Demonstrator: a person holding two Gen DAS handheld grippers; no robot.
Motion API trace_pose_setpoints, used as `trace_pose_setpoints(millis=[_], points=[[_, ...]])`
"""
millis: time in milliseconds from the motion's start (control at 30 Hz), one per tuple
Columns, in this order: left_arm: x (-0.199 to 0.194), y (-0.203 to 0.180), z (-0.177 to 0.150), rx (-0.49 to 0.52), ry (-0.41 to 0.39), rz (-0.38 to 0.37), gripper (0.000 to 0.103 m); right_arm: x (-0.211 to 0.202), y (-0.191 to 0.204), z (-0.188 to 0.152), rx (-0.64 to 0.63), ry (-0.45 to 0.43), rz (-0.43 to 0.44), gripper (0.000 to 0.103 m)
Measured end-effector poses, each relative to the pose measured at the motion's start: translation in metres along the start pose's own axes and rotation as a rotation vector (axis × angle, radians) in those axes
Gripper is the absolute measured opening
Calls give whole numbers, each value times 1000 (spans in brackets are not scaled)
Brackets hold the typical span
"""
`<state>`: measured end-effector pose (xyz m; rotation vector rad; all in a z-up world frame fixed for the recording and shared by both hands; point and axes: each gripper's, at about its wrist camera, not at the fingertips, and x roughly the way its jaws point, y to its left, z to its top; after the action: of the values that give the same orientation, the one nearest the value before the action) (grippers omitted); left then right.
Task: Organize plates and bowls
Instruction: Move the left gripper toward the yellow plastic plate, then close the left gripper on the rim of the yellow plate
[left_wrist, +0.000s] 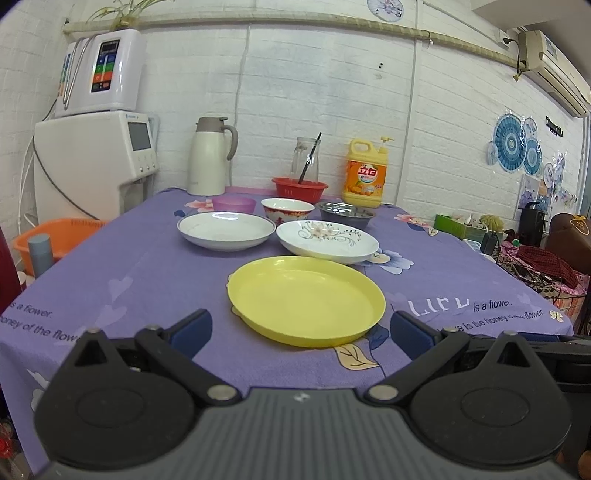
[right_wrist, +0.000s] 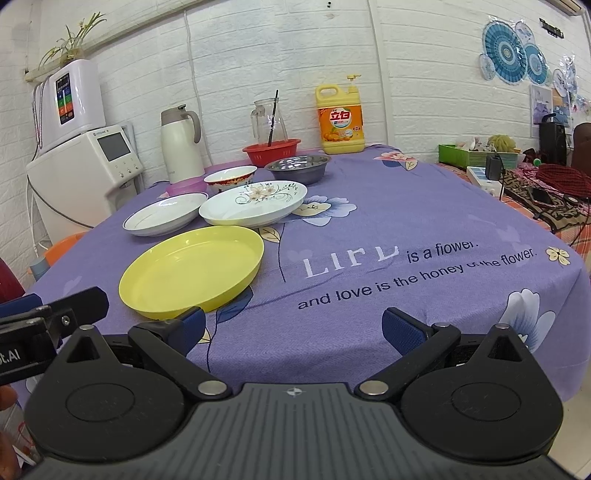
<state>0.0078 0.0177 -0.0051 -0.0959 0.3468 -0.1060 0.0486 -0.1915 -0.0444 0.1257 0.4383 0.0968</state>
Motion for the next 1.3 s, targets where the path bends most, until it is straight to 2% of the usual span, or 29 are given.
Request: trace_pose_setpoints(millis=[667, 800, 933, 1100, 1300], points=[[12, 5, -1, -15, 32, 19, 102, 6, 2, -1, -1, 14, 5, 103], [19, 16, 6, -22, 35, 53, 102, 11, 1, 3, 14, -6, 42, 103], [35, 35, 12, -79, 56, 95, 102, 20, 3, 10, 17, -23, 100, 103], [64, 50, 21, -126, 119, 104, 102, 50, 8, 19, -15, 39, 104, 103], [106, 58, 37, -128, 191, 93, 102, 90, 9, 32, -42, 132, 110, 103]])
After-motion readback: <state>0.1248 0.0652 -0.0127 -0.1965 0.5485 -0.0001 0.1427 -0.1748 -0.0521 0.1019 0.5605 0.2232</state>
